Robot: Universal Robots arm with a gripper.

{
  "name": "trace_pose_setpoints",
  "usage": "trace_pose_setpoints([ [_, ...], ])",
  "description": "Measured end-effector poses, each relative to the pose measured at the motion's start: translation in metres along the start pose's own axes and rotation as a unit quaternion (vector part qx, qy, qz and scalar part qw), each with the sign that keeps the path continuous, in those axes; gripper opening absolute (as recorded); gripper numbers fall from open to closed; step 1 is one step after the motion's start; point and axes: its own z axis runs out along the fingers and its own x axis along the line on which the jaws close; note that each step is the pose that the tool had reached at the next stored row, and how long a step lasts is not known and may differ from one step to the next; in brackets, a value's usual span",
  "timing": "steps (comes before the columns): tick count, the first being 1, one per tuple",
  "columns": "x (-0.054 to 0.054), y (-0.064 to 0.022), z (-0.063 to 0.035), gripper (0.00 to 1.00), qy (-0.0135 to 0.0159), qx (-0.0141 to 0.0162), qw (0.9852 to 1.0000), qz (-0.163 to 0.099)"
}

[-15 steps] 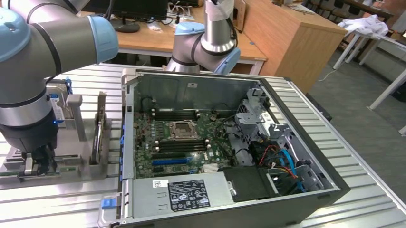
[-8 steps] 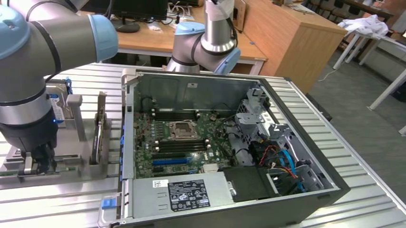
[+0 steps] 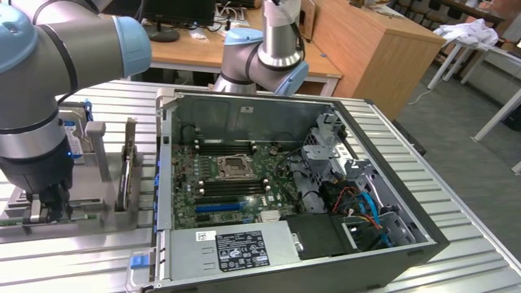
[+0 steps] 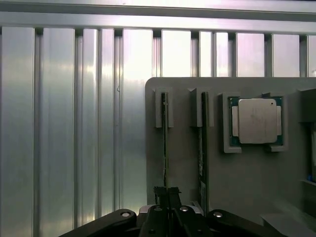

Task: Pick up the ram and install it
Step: 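Pick up the ram and move it above insertion slot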

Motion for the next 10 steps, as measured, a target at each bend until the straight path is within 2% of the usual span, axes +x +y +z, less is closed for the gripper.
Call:
trace_pose_setpoints([
  [10,-0.0002,0.0001,-0.004,0.12,0.0001,-0.0003,1.0,-0.007],
])
